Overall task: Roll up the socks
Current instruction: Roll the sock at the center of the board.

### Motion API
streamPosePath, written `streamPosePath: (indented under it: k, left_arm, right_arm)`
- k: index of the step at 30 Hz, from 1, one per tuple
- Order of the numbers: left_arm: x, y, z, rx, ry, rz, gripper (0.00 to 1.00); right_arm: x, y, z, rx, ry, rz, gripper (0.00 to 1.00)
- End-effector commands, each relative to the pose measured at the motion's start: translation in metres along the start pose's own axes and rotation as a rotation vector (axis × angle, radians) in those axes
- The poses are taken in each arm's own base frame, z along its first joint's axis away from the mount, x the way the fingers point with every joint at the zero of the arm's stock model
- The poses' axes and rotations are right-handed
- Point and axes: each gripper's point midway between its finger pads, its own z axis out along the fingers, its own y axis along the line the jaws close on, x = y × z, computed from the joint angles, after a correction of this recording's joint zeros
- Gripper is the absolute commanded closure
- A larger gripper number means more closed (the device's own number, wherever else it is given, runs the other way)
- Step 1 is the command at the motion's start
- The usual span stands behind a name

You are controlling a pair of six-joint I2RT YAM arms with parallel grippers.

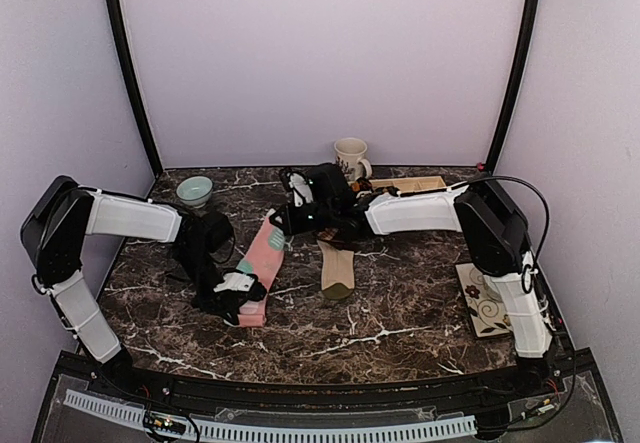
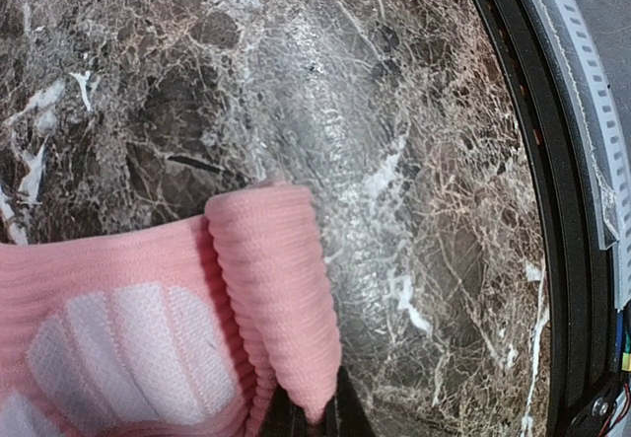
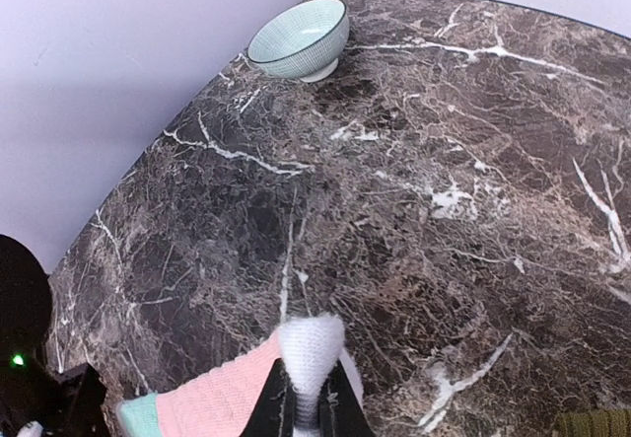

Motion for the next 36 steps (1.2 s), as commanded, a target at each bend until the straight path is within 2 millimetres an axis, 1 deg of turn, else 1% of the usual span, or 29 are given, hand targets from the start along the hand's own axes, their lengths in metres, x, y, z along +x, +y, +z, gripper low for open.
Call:
streamPosePath:
  k: [1, 2, 3, 4, 5, 7, 9, 10, 11, 14, 15, 16, 18, 22, 23, 24, 26, 27, 28, 29, 30, 31, 33, 34, 35, 36]
  left_arm:
    - [0.012, 0.002, 0.005, 0.007, 0.059, 0.0, 1.0]
    - [0.012, 0.001, 0.005, 0.01, 0.06, 0.0, 1.0]
    - [0.012, 0.001, 0.005, 0.013, 0.062, 0.003, 1.0]
    - [0.012, 0.0, 0.005, 0.016, 0.063, 0.004, 1.0]
    - [0.012, 0.0, 0.005, 0.015, 0.062, 0.005, 1.0]
    - [0.011, 0.0, 0.005, 0.016, 0.063, 0.005, 1.0]
    - [0.01, 0.0, 0.005, 0.018, 0.061, 0.004, 1.0]
    - [0.011, 0.0, 0.005, 0.02, 0.062, 0.003, 1.0]
    - [0.011, 0.0, 0.005, 0.02, 0.061, 0.001, 1.0]
    - [0.011, 0.0, 0.005, 0.019, 0.062, 0.002, 1.0]
    - [0.011, 0.0, 0.005, 0.019, 0.062, 0.001, 1.0]
    - [0.011, 0.0, 0.005, 0.018, 0.062, 0.001, 1.0]
    - [0.01, 0.001, 0.005, 0.016, 0.06, 0.0, 1.0]
    - [0.009, 0.001, 0.005, 0.02, 0.058, -0.003, 1.0]
    - [0.009, 0.002, 0.005, 0.017, 0.058, 0.001, 1.0]
    - [0.009, 0.003, 0.005, 0.016, 0.059, 0.001, 1.0]
    - [0.009, 0.003, 0.005, 0.019, 0.061, 0.0, 1.0]
    - [0.009, 0.003, 0.004, 0.019, 0.061, 0.001, 1.0]
    - [0.009, 0.003, 0.005, 0.02, 0.062, 0.002, 1.0]
    - [0.009, 0.002, 0.005, 0.02, 0.062, 0.004, 1.0]
    - [0.009, 0.002, 0.005, 0.019, 0.062, 0.007, 1.0]
    - [0.009, 0.003, 0.005, 0.019, 0.063, 0.007, 1.0]
    - [0.009, 0.004, 0.004, 0.019, 0.061, 0.002, 1.0]
    - [0.009, 0.003, 0.004, 0.02, 0.06, 0.0, 1.0]
    - [0.008, 0.004, 0.004, 0.019, 0.059, 0.0, 1.0]
    - [0.008, 0.003, 0.004, 0.02, 0.059, 0.001, 1.0]
  right_arm:
    - [-0.012, -0.012, 0.003, 0.182, -0.016, -0.051, 0.99]
    - [-0.007, -0.015, 0.009, 0.2, 0.005, -0.053, 0.97]
    - [-0.002, -0.016, 0.016, 0.209, 0.027, -0.059, 0.88]
    - [0.002, -0.014, 0.022, 0.209, 0.046, -0.066, 0.73]
    - [0.007, -0.012, 0.028, 0.201, 0.066, -0.073, 0.64]
    - [0.011, -0.008, 0.031, 0.168, 0.084, -0.07, 0.53]
    - [0.008, -0.006, 0.027, 0.125, 0.071, -0.046, 0.33]
    - [0.0, -0.006, 0.022, 0.097, 0.043, -0.026, 0.05]
    - [-0.004, -0.007, 0.016, 0.068, 0.028, 0.003, 0.01]
    - [-0.014, -0.015, -0.006, 0.037, -0.001, 0.065, 0.01]
    - [-0.014, -0.023, -0.013, 0.053, 0.001, 0.079, 0.01]
    - [-0.008, -0.028, -0.018, 0.068, 0.011, 0.09, 0.01]
    - [-0.003, -0.03, -0.026, 0.084, 0.011, 0.094, 0.01]
    - [0.012, -0.038, -0.027, 0.111, 0.039, 0.099, 0.0]
    - [0.01, -0.038, -0.03, 0.107, 0.021, 0.101, 0.0]
    - [-0.004, -0.033, -0.036, 0.081, -0.049, 0.109, 0.01]
    - [-0.022, -0.04, -0.052, 0.089, -0.163, 0.203, 0.0]
    - [-0.03, -0.042, -0.059, 0.059, -0.198, 0.251, 0.0]
    - [-0.033, -0.038, -0.062, -0.03, -0.193, 0.291, 0.01]
    - [-0.035, -0.033, -0.062, -0.136, -0.178, 0.311, 0.0]
    - [-0.036, -0.034, -0.062, -0.202, -0.165, 0.342, 0.0]
    - [-0.038, -0.034, -0.061, -0.22, -0.16, 0.341, 0.0]
    - [-0.035, -0.037, -0.053, -0.114, -0.131, 0.266, 0.01]
    - [-0.035, -0.038, -0.052, -0.051, -0.125, 0.228, 0.03]
    - [-0.036, -0.038, -0.051, -0.026, -0.124, 0.212, 0.08]
    - [-0.039, -0.037, -0.051, -0.036, -0.128, 0.215, 0.2]
